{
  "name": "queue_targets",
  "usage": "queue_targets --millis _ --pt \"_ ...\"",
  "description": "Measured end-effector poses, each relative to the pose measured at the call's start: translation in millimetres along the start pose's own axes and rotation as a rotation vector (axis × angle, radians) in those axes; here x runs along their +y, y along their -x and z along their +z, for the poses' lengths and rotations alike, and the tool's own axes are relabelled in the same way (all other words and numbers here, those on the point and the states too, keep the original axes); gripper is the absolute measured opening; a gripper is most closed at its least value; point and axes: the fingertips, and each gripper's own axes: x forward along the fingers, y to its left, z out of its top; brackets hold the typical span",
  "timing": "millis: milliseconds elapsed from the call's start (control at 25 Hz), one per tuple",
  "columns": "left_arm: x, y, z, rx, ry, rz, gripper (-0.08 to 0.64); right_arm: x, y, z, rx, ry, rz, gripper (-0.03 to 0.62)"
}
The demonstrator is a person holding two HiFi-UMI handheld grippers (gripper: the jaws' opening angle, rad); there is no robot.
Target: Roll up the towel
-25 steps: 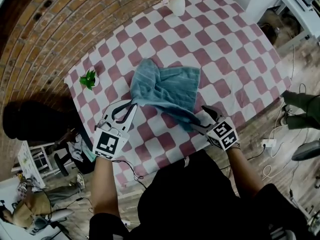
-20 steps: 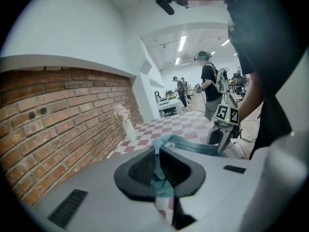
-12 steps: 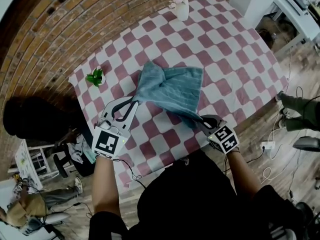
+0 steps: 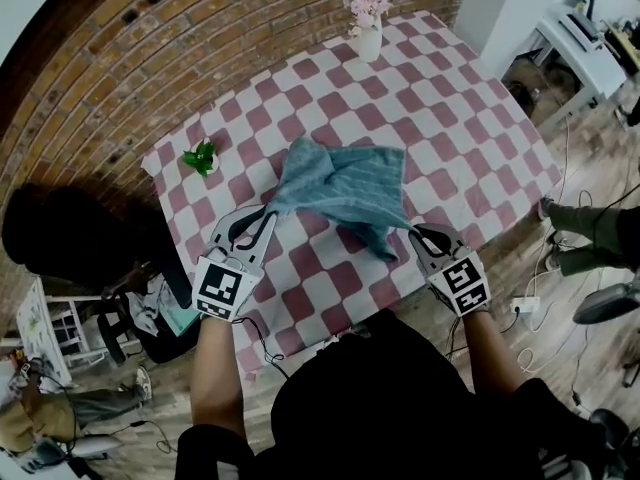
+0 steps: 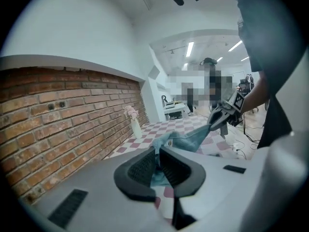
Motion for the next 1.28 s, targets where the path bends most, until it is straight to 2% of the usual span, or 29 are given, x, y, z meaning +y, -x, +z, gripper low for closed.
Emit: queue_targets --millis 280,520,640,800,960,1080,1200,1280 --pt "-6 30 8 -0.058 0.025 0.026 0.029 -17 34 62 -0.093 0.161 -0.149 0.026" --pt "3 57 36 -0.136 0.035 0.093 0.032 -20 68 116 -0.134 0.403 -0.29 0.026" --pt "13 72 65 -0.207 0.006 0.128 0.031 -20 84 153 -0.175 0.488 -0.346 0.026" --pt "31 97 106 -0.271 -0.027 0.217 0.032 -30 110 206 -0.269 0.583 -0.416 0.026" --pt "50 113 150 -0.331 -0.083 0.279 0.032 -40 128 258 -0.4 0.612 -0.427 0.026" --pt "62 111 171 -0.328 -0.101 0.326 0.031 -49 130 283 -0.464 0.599 -0.408 0.028" --pt "83 98 174 -0.291 -0.101 0.374 0.031 -64 117 301 -0.483 0.593 -0.381 0.026" --pt "98 83 163 -0.253 -0.067 0.387 0.031 -75 97 304 -0.478 0.58 -0.339 0.026"
